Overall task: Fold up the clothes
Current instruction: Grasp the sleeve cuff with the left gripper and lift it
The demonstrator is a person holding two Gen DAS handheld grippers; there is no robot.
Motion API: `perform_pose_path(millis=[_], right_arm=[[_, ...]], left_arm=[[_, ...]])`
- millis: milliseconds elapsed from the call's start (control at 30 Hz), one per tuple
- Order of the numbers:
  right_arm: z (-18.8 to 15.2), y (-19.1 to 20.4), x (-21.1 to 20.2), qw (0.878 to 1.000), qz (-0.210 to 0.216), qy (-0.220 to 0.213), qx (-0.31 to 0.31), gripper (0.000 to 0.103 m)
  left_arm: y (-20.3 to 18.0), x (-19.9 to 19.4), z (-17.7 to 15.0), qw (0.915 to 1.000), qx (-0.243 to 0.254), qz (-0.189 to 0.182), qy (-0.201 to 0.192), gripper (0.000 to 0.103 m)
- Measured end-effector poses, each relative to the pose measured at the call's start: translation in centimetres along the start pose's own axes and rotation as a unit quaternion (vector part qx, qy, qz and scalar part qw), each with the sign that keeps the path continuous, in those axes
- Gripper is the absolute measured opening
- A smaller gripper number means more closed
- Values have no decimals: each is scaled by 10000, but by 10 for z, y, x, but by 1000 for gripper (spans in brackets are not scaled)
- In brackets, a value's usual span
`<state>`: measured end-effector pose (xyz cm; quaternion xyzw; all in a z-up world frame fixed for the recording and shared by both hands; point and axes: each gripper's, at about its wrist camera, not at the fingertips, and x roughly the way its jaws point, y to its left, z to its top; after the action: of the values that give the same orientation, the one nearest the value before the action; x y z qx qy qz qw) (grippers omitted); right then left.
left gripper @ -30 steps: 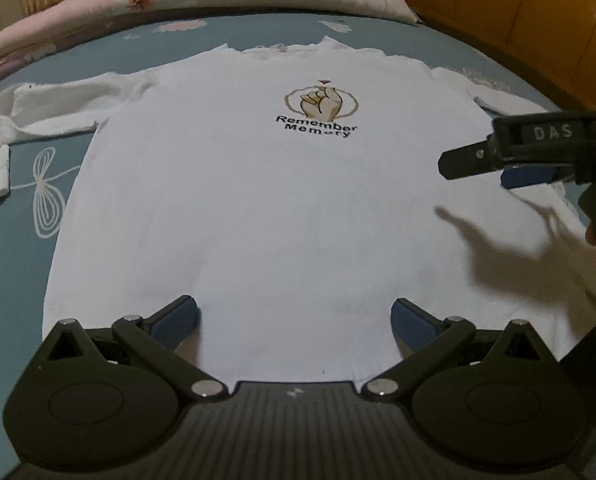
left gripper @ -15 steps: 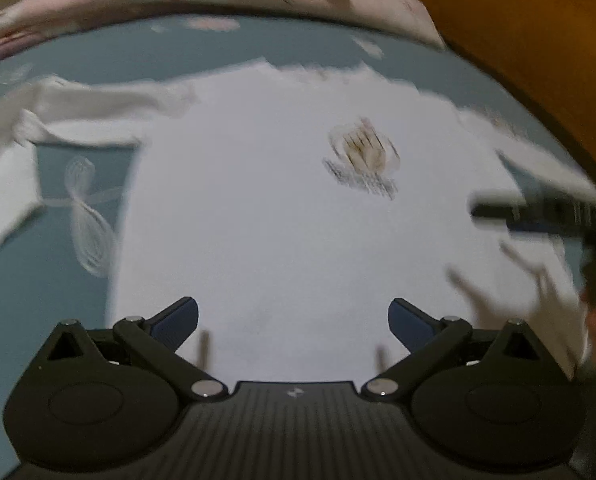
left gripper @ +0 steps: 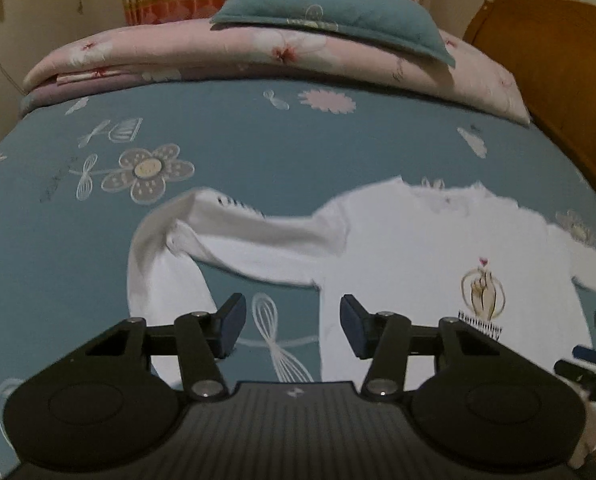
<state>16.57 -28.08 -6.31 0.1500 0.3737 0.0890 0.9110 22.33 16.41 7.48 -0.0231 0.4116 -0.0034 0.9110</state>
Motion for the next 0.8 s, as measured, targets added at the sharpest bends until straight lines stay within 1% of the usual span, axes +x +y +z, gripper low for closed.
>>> perform_pose_path(millis=[67, 133, 233, 367, 433, 533, 600, 700, 767, 800], right_arm=[[0, -2, 9, 9999, 1, 129, 46, 103], [-2, -2, 17, 9996, 24, 266, 92, 103], [-4, 0, 22, 9993, 71, 348, 61, 103], [-7, 4, 23, 9995, 12, 317, -47, 103], [-7, 4, 24, 9995, 5, 326, -57, 103], [-8, 6, 28, 9993, -56, 353, -63, 103], [-10, 8, 31, 9992, -63, 385, -104, 103], [-13, 12, 36, 9988, -68, 444, -184, 103], [-16, 14, 39, 9984, -93, 488, -258, 103], [-17, 16, 40, 9982, -100, 506, -295, 103]], left_arm=[[14, 5, 4, 9999, 57, 112, 11, 51], [32, 18, -3, 9999, -21, 143, 86, 51], [70, 48, -23, 9983, -486, 175, 257, 51], [115, 92, -55, 9915, -1188, 224, 470, 50], [133, 109, -69, 9873, -1502, 223, 475, 50], [153, 122, -86, 9783, -2050, -17, 300, 50], [158, 121, -96, 9743, -2251, -129, 15, 50], [154, 119, -106, 9711, -2367, -240, -191, 50], [150, 118, -110, 9715, -2323, -411, -244, 50], [151, 117, -111, 9702, -2359, -483, -270, 50]])
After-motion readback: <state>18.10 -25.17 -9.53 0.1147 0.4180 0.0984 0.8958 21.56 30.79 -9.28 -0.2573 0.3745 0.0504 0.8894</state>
